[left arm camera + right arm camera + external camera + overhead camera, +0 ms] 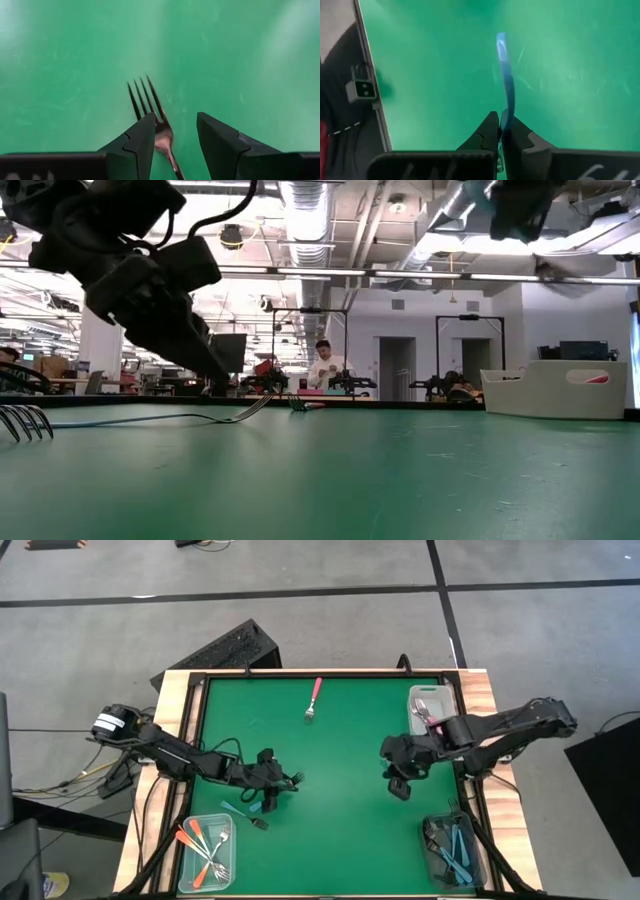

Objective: Sort silverware by color (type)
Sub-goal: Put the blue fork into the black bin, then put the right blue fork into the black bin

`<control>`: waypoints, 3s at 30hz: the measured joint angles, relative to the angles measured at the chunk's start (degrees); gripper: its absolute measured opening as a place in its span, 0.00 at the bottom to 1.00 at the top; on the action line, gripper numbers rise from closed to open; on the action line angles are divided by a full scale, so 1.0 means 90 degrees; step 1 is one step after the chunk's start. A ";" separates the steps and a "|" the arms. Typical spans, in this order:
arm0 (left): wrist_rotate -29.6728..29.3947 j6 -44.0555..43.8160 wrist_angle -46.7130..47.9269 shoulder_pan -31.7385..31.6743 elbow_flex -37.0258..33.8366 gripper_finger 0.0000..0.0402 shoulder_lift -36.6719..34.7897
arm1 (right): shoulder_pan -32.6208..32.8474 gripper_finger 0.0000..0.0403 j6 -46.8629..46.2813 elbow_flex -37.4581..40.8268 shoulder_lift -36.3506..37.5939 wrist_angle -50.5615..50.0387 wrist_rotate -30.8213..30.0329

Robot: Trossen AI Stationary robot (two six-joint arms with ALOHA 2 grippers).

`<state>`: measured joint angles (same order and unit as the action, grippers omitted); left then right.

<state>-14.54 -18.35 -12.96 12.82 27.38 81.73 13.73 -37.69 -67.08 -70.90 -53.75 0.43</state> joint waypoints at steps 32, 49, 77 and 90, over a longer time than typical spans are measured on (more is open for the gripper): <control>-0.0793 0.0049 0.0385 0.0032 0.0000 0.33 0.0000 | 0.4130 0.13 -0.4481 -0.0098 -0.1163 -0.0938 0.0624; -0.0761 -0.0026 0.0462 0.0032 0.0000 0.33 -0.0002 | 0.3524 0.23 -0.4490 -0.0095 -0.1006 -0.1800 -0.0866; 0.0022 -0.1520 0.1292 0.0044 0.0046 0.24 0.0666 | 0.1610 0.19 0.0865 -0.0098 -0.0505 0.0514 -0.4369; -0.1325 -0.0250 0.0757 0.0275 -0.0044 0.01 0.0059 | 0.0438 0.29 0.0065 -0.0098 -0.0505 0.0845 -0.3558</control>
<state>-26.46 -20.60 -6.15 15.30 26.98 82.27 17.67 -37.11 -67.96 -75.44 -46.14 -31.59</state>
